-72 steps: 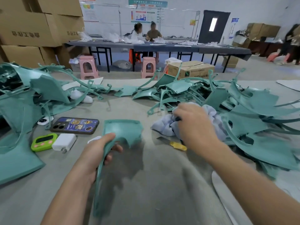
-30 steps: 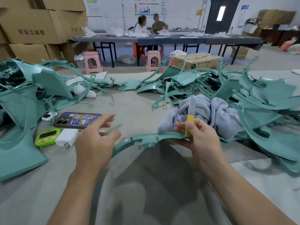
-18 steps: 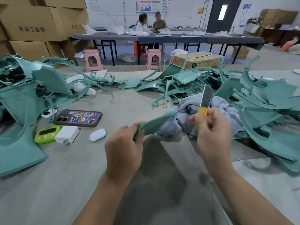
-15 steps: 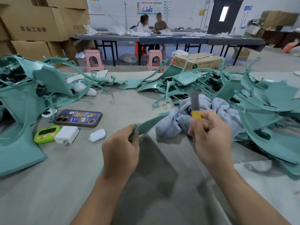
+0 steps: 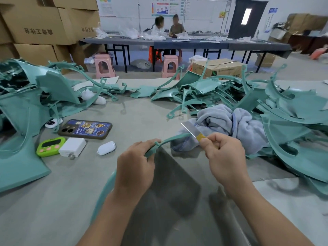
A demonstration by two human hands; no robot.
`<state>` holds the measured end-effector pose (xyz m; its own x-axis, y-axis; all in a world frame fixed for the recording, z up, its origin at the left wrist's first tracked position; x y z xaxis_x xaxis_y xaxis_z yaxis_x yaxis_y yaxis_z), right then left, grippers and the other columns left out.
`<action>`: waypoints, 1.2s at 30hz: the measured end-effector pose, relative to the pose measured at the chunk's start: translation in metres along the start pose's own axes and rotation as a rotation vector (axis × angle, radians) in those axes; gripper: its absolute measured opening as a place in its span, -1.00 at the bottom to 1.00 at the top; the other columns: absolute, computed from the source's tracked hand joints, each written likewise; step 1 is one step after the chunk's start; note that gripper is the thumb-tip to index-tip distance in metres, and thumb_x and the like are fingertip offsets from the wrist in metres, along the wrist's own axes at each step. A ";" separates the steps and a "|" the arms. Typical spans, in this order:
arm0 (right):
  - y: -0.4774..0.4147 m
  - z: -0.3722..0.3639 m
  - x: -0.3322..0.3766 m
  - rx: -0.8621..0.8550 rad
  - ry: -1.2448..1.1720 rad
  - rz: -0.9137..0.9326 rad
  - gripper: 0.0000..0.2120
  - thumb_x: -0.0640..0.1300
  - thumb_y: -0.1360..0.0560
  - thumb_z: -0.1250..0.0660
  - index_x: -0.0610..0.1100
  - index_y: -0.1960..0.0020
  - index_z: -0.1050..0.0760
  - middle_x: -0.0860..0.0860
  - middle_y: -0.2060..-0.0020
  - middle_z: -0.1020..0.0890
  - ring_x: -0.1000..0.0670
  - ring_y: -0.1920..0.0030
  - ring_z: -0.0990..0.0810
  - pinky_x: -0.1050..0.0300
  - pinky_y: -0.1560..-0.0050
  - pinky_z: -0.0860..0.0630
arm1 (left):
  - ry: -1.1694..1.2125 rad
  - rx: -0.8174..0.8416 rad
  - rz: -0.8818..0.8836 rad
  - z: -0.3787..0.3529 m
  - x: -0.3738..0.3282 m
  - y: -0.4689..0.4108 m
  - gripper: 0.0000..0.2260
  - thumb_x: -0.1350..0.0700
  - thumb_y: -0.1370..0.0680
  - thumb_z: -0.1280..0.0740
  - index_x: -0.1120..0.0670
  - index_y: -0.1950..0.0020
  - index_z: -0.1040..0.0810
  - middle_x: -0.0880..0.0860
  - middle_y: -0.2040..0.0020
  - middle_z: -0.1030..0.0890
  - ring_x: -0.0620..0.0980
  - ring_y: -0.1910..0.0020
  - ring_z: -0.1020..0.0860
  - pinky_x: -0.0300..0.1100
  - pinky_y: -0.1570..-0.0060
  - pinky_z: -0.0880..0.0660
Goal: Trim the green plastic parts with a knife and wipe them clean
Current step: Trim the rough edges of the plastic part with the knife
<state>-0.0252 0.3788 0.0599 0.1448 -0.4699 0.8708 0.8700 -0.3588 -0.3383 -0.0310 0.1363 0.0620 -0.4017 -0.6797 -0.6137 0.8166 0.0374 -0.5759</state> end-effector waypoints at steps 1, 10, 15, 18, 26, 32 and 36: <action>-0.003 0.006 -0.004 -0.041 0.038 -0.034 -0.69 -0.09 -0.54 -0.45 -0.09 0.35 -0.54 0.15 0.61 -0.41 0.11 0.53 -0.32 0.27 0.46 -0.25 | -0.007 0.003 -0.012 0.000 0.001 0.000 -0.73 0.22 -0.51 -0.35 -0.01 -0.13 -0.72 -0.03 -0.01 -0.73 0.05 0.01 -0.69 -0.05 -0.03 -0.61; -0.008 0.000 -0.008 0.081 0.011 -0.027 -0.67 -0.05 -0.52 -0.48 -0.15 0.36 -0.53 0.12 0.59 -0.35 0.08 0.50 -0.23 0.14 0.42 -0.24 | -0.019 0.034 -0.018 -0.002 0.003 0.000 -0.66 0.34 -0.47 -0.44 -0.02 -0.13 -0.72 -0.03 -0.03 -0.74 0.10 -0.02 -0.69 0.04 -0.05 -0.61; -0.006 -0.007 -0.006 0.178 -0.177 -0.015 -0.71 -0.14 -0.55 -0.46 -0.19 0.31 -0.52 0.06 0.56 -0.37 0.02 0.47 -0.22 0.15 0.43 -0.18 | -0.022 -0.012 -0.030 0.003 0.003 -0.002 -0.72 0.22 -0.50 -0.36 -0.05 -0.12 -0.73 -0.05 0.02 -0.75 0.09 0.05 -0.70 -0.06 0.03 -0.61; -0.011 -0.003 -0.012 0.116 0.025 -0.035 -0.68 -0.07 -0.52 -0.48 -0.17 0.34 -0.54 0.11 0.58 -0.37 0.05 0.49 -0.26 0.12 0.38 -0.26 | 0.013 -0.020 -0.021 0.005 0.003 -0.002 -0.72 0.16 -0.49 -0.32 -0.06 -0.10 -0.73 -0.06 0.05 -0.75 0.06 0.06 -0.70 -0.10 0.05 -0.59; -0.009 -0.009 -0.010 0.205 -0.141 -0.045 -0.70 -0.07 -0.51 -0.47 -0.13 0.34 -0.54 0.07 0.56 -0.38 0.04 0.48 -0.24 0.16 0.42 -0.22 | 0.014 -0.048 -0.035 0.007 0.006 -0.002 -0.77 0.15 -0.53 -0.35 -0.03 -0.09 -0.73 -0.08 0.07 -0.75 -0.08 0.05 -0.60 -0.29 0.10 -0.46; -0.016 0.017 -0.017 0.022 -0.087 -0.098 -0.66 -0.13 -0.53 -0.42 -0.12 0.40 -0.47 0.05 0.57 -0.42 0.09 0.51 -0.28 0.20 0.47 -0.27 | 0.208 -0.108 0.171 0.010 0.028 -0.009 -0.86 0.10 -0.49 -0.40 0.10 0.24 -0.56 -0.08 0.48 -0.39 -0.14 0.42 -0.31 -0.42 0.41 -0.29; -0.004 -0.001 -0.012 0.111 -0.477 -0.248 -0.70 -0.23 -0.62 -0.31 -0.14 0.29 -0.49 -0.08 0.43 -0.59 0.04 0.43 -0.46 0.25 0.37 -0.43 | 0.743 0.085 0.671 -0.022 0.053 -0.001 -0.93 0.19 -0.48 -0.50 0.03 0.17 -0.73 -0.06 0.24 -0.72 -0.05 0.28 -0.67 -0.19 0.18 -0.59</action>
<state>-0.0313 0.3847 0.0506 0.1040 0.0453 0.9935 0.9459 -0.3131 -0.0848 -0.0619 0.1165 0.0179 0.0192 0.0937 -0.9954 0.9843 0.1731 0.0353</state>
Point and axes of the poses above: each hand's wrist, its own y-axis away from the middle knuckle, its own z-axis out of the back of the hand, x = y × z, the point moved 8 cm from there along -y, towards the middle knuckle
